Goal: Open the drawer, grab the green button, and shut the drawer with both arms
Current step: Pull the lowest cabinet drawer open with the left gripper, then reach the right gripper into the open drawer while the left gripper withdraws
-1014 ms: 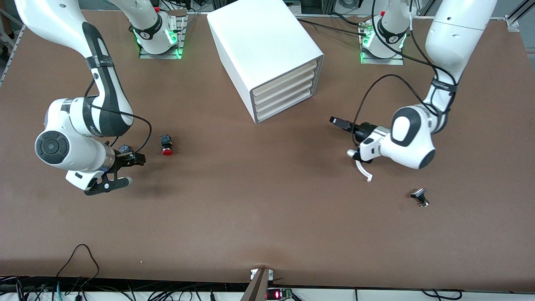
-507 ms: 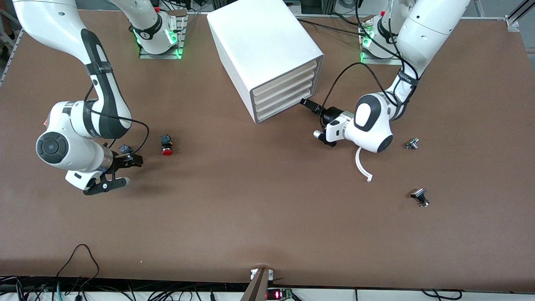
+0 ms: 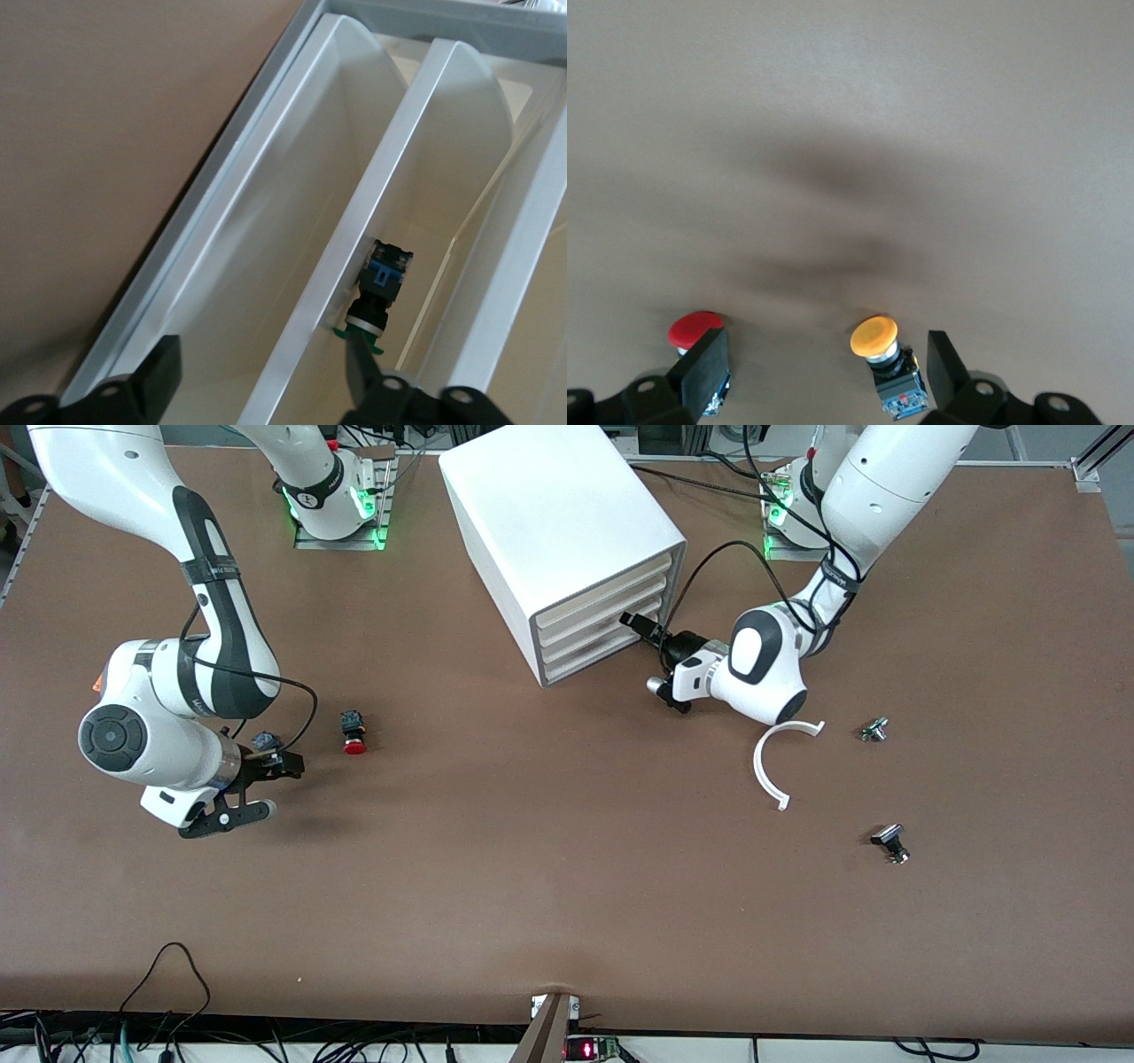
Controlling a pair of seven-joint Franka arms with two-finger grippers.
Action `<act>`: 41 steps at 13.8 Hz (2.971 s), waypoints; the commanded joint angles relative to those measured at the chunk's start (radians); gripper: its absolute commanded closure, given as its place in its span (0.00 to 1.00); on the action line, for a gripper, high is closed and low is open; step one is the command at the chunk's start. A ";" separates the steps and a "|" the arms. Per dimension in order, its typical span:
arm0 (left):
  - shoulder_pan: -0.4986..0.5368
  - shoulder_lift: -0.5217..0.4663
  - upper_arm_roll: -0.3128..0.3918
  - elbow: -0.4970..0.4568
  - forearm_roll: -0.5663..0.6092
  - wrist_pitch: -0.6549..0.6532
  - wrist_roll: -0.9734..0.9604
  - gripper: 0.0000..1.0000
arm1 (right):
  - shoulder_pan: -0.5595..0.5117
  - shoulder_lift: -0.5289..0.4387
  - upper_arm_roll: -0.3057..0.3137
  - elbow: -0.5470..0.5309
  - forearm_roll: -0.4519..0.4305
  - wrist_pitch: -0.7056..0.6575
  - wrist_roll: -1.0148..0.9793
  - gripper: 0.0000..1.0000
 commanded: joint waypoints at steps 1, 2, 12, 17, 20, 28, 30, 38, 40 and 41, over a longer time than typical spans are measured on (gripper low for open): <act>0.001 -0.015 -0.020 -0.046 -0.067 0.027 0.028 0.27 | -0.003 -0.015 0.039 -0.007 0.016 0.017 -0.011 0.00; 0.001 -0.015 -0.028 -0.055 -0.070 0.027 0.028 0.39 | -0.003 -0.015 0.045 -0.007 0.047 0.033 -0.012 0.00; 0.012 -0.016 0.052 -0.023 -0.052 0.156 0.019 1.00 | 0.164 -0.034 0.048 0.071 0.087 0.155 0.002 0.00; 0.049 -0.015 0.153 0.069 -0.014 0.156 0.019 1.00 | 0.201 -0.020 0.023 0.230 0.088 -0.018 0.005 0.00; 0.051 -0.017 0.190 0.101 0.020 0.156 0.019 0.98 | 0.210 -0.020 0.035 0.290 0.090 -0.057 -0.009 0.00; 0.092 -0.168 0.205 0.108 0.050 0.296 0.030 0.00 | 0.388 0.040 0.162 0.373 0.069 -0.147 -0.040 0.00; 0.151 -0.222 0.211 0.146 0.226 0.296 0.030 0.00 | 0.400 0.073 0.207 0.402 0.053 -0.147 -0.095 0.00; 0.219 -0.472 0.363 0.275 0.645 0.138 0.028 0.00 | 0.511 0.207 0.290 0.547 0.048 -0.099 -0.391 0.00; 0.219 -0.522 0.385 0.310 0.751 0.051 0.019 0.00 | 0.547 0.229 0.286 0.547 0.041 -0.097 -0.464 0.00; 0.219 -0.539 0.407 0.325 0.775 0.008 0.019 0.00 | 0.563 0.238 0.286 0.547 0.013 -0.095 -0.504 0.00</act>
